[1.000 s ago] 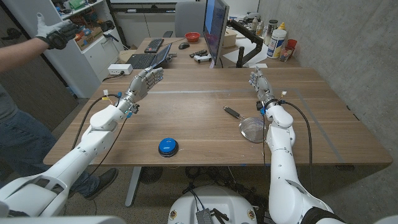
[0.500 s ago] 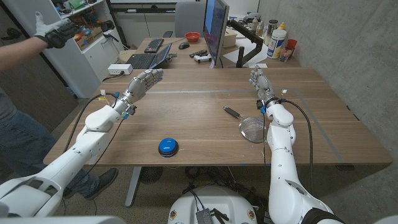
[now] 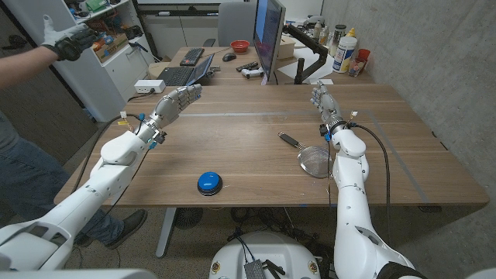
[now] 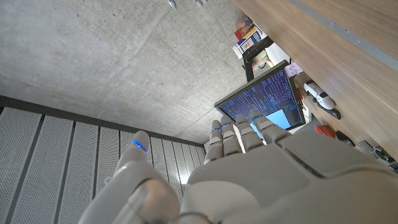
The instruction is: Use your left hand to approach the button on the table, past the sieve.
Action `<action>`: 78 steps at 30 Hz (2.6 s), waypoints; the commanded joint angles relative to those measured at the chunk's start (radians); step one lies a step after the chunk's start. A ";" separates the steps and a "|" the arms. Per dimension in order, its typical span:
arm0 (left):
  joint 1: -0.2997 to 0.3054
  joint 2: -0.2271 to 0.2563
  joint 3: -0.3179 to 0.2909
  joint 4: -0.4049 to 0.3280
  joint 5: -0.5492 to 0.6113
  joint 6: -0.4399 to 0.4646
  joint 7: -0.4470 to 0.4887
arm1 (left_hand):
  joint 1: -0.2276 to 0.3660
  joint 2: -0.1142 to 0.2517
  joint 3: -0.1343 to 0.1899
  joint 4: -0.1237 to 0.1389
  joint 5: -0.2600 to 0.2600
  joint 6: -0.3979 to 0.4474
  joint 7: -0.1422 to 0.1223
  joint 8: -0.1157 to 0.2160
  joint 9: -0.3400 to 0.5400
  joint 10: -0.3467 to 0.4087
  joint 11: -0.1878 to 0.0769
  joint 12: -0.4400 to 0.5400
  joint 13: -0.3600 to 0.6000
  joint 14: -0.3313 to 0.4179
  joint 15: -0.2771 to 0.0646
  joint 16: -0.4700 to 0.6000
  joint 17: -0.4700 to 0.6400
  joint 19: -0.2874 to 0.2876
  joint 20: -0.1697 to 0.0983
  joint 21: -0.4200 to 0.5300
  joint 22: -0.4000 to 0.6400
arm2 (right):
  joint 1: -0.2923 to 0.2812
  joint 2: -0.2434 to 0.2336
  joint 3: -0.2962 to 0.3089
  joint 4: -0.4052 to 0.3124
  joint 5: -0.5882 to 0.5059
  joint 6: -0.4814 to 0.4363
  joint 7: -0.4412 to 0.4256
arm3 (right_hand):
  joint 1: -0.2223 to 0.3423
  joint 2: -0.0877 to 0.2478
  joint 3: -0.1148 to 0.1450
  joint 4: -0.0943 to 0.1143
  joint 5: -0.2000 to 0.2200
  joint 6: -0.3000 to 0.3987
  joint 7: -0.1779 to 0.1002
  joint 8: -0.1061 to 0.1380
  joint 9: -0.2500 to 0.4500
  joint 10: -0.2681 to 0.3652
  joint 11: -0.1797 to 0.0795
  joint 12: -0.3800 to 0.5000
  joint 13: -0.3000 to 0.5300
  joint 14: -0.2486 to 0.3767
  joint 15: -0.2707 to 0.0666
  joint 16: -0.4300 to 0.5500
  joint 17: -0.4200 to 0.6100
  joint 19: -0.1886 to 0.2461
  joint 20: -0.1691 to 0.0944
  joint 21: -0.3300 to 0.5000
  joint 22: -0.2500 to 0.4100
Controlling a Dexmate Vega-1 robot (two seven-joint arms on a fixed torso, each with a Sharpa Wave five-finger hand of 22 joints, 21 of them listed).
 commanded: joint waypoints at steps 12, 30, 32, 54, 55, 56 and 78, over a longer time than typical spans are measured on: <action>0.018 0.005 -0.014 0.014 -0.004 -0.141 -0.049 | 0.022 0.002 0.005 -0.006 0.006 -0.003 -0.003 0.002 0.005 -0.003 0.000 0.001 0.004 0.007 0.005 0.004 0.003 -0.005 -0.008 0.002 0.001 | -0.019 0.013 -0.009 -0.017 0.001 0.005 -0.013 | 0.004 0.008 -0.007 0.000 0.009 -0.001 -0.005 0.006 0.004 0.006 0.003 -0.004 0.006 0.011 0.004 0.003 0.003 0.010 0.003 -0.008 0.005; 0.039 0.026 -0.030 -0.001 -0.001 -0.194 -0.055 | 0.033 0.002 0.004 -0.007 0.007 0.002 -0.002 0.005 0.005 0.000 -0.002 0.003 0.004 0.010 0.005 0.005 0.003 -0.002 -0.004 0.004 0.002 | -0.029 0.019 -0.016 -0.025 0.003 0.009 -0.017 | 0.003 0.009 -0.010 -0.001 0.012 -0.002 -0.011 0.005 0.004 0.005 0.003 -0.005 0.006 0.012 0.005 0.003 0.003 0.011 0.005 -0.010 0.005; 0.041 0.028 -0.032 0.001 -0.006 -0.198 -0.058 | 0.035 0.003 0.004 -0.007 0.007 0.005 -0.003 0.006 0.005 0.002 -0.005 0.004 0.004 0.010 0.004 0.005 0.003 -0.001 0.000 0.004 0.002 | -0.029 0.019 -0.015 -0.024 0.005 0.011 -0.016 | 0.003 0.009 -0.011 -0.001 0.012 -0.001 -0.016 0.006 0.004 0.005 0.003 -0.005 0.006 0.013 0.007 0.003 0.003 0.011 0.005 -0.011 0.005; 0.025 0.051 -0.032 0.064 0.047 -0.358 -0.094 | 0.071 0.014 0.014 -0.011 0.009 0.036 -0.040 0.016 0.006 0.051 -0.023 0.020 0.006 0.043 -0.006 0.015 0.003 0.020 0.009 0.011 0.002 | -0.047 0.026 -0.024 -0.064 -0.003 -0.007 -0.019 | 0.002 0.011 -0.016 -0.002 0.016 0.003 -0.025 0.007 0.004 0.010 0.001 -0.004 0.006 0.017 0.003 0.003 0.003 0.016 0.007 -0.014 0.005; 0.026 0.054 -0.031 0.062 0.047 -0.362 -0.096 | 0.072 0.014 0.014 -0.011 0.009 0.039 -0.041 0.017 0.006 0.051 -0.024 0.020 0.006 0.044 -0.005 0.015 0.003 0.020 0.010 0.011 0.002 | -0.048 0.026 -0.025 -0.067 -0.005 -0.010 -0.018 | 0.002 0.011 -0.016 -0.003 0.016 0.003 -0.024 0.007 0.004 0.010 0.001 -0.004 0.006 0.017 0.004 0.004 0.003 0.016 0.007 -0.014 0.005; 0.026 0.057 -0.030 0.062 0.047 -0.365 -0.097 | 0.074 0.014 0.015 -0.011 0.008 0.041 -0.042 0.017 0.006 0.051 -0.023 0.020 0.006 0.044 -0.006 0.015 0.004 0.020 0.010 0.011 0.002 | -0.048 0.027 -0.026 -0.069 -0.005 -0.011 -0.018 | 0.002 0.011 -0.016 -0.003 0.017 0.003 -0.024 0.007 0.004 0.010 0.000 -0.004 0.006 0.017 0.004 0.004 0.003 0.016 0.007 -0.014 0.005; 0.017 0.081 -0.017 0.087 0.112 -0.480 -0.077 | 0.108 0.011 0.015 -0.008 0.005 0.127 -0.096 0.037 0.008 0.085 -0.024 0.026 0.010 0.103 0.036 0.024 0.006 0.069 0.112 0.022 0.005 | -0.049 0.027 -0.031 -0.076 -0.007 -0.016 -0.016 | 0.001 0.012 -0.020 -0.004 0.020 0.002 -0.026 0.006 0.004 0.010 0.000 -0.005 0.006 0.017 0.004 0.003 0.003 0.016 0.012 -0.018 0.005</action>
